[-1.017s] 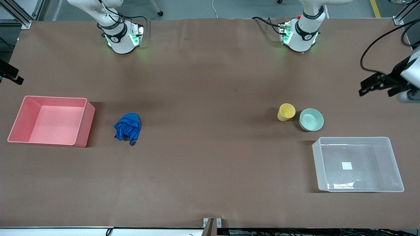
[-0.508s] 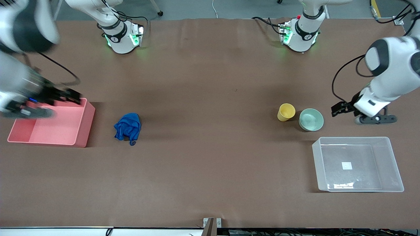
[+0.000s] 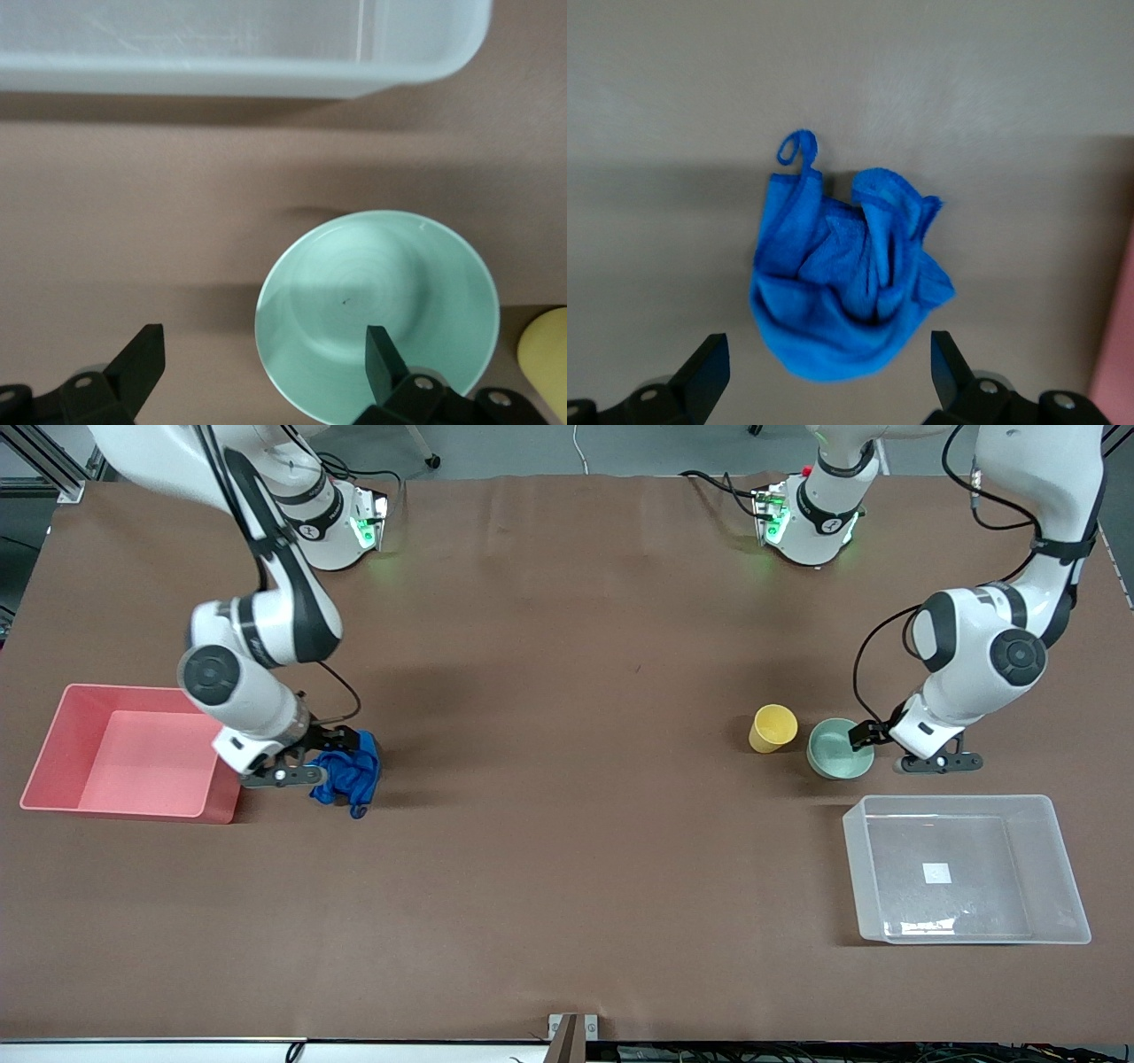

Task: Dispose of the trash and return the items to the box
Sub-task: 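Reach the right gripper to the blue cloth while the left gripper reaches the bowl, then grasp the blue cloth with the right gripper while the left gripper grasps the bowl, then carry the cloth into the pink bin while the left gripper carries the bowl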

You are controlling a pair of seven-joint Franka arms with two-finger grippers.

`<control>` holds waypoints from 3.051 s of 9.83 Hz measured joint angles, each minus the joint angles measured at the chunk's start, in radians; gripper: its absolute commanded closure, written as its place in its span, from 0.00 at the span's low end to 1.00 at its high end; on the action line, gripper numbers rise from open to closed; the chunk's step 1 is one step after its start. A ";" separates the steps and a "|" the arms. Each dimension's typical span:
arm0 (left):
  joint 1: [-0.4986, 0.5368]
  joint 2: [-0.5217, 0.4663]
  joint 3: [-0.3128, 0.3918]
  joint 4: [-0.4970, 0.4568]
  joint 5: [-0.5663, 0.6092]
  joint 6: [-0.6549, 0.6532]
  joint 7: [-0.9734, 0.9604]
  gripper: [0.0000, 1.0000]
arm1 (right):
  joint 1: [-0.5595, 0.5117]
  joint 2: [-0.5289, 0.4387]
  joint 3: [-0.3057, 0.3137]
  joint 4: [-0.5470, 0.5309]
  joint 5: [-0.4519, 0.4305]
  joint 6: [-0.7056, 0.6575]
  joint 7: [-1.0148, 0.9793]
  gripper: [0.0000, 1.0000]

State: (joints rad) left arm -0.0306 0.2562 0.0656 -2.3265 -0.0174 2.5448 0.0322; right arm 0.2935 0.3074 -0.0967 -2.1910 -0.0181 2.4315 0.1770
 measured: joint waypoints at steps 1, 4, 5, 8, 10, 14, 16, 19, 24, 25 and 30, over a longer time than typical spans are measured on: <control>0.000 0.019 0.000 -0.004 0.000 0.015 0.000 0.05 | 0.000 0.043 -0.003 -0.001 0.000 0.046 0.019 0.00; 0.001 0.083 -0.001 -0.008 0.000 0.090 0.010 0.69 | 0.000 0.101 -0.010 0.001 0.000 0.153 0.075 0.00; 0.002 0.097 -0.001 -0.008 0.000 0.105 0.011 0.88 | -0.001 0.114 -0.013 0.001 0.000 0.178 0.079 0.09; 0.017 0.098 -0.008 -0.005 0.000 0.113 0.012 0.99 | -0.001 0.133 -0.016 0.001 0.000 0.186 0.083 0.84; 0.017 0.085 -0.014 -0.006 0.000 0.114 0.012 0.99 | -0.004 0.135 -0.019 0.001 0.000 0.185 0.085 1.00; 0.017 -0.047 -0.018 -0.008 0.000 0.007 0.012 0.99 | -0.007 0.097 -0.021 0.142 0.000 -0.111 0.087 1.00; 0.017 -0.112 -0.020 0.046 0.000 -0.078 0.012 0.99 | -0.041 0.039 -0.030 0.410 -0.008 -0.511 0.081 1.00; 0.017 -0.097 -0.017 0.272 -0.016 -0.237 0.016 1.00 | -0.243 -0.014 -0.037 0.607 -0.104 -0.734 -0.197 0.98; 0.022 0.273 0.100 0.734 -0.184 -0.294 0.190 1.00 | -0.553 0.052 -0.037 0.271 -0.122 -0.239 -0.541 0.82; 0.023 0.352 0.137 0.801 -0.242 -0.312 0.249 1.00 | -0.553 0.057 -0.029 0.189 -0.122 -0.139 -0.539 0.75; 0.045 0.556 0.172 0.898 -0.328 -0.269 0.321 0.75 | -0.552 0.074 -0.013 0.083 -0.119 0.007 -0.537 0.00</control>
State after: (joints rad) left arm 0.0140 0.8126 0.2374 -1.4287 -0.3454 2.2754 0.3535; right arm -0.2582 0.3813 -0.1099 -2.1078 -0.1374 2.4389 -0.3597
